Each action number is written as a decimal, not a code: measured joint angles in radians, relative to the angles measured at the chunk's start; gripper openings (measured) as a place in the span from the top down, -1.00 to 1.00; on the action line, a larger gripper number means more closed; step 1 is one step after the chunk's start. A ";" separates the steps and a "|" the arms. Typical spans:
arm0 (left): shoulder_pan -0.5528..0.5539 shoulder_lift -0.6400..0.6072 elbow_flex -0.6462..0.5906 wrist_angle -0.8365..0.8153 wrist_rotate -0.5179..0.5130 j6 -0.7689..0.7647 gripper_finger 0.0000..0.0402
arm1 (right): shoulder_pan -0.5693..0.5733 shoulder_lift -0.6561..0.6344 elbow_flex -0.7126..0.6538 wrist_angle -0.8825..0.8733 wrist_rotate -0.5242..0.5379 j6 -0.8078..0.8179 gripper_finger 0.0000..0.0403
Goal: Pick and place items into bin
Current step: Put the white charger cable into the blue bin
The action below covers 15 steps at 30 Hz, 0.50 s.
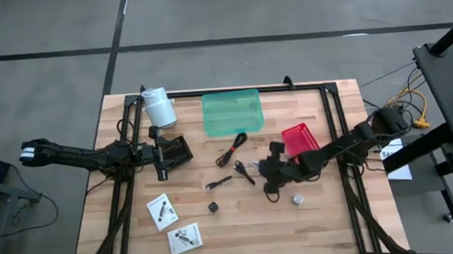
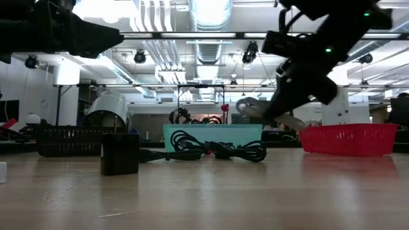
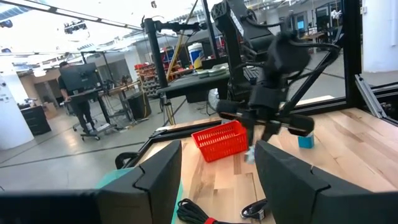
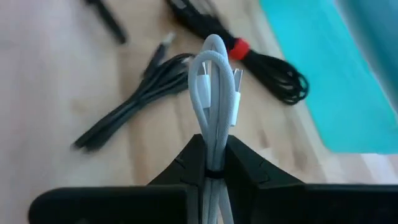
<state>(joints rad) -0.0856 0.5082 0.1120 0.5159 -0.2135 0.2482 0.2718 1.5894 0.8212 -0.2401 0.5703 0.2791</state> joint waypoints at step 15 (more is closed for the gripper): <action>0.000 0.000 0.000 0.000 0.000 0.000 0.07 | -0.343 0.001 0.134 0.029 -0.051 -0.061 0.87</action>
<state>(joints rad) -0.0856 0.5083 0.1120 0.5159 -0.2138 0.2485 -0.0708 1.5906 0.9550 -0.2111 0.5190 0.2181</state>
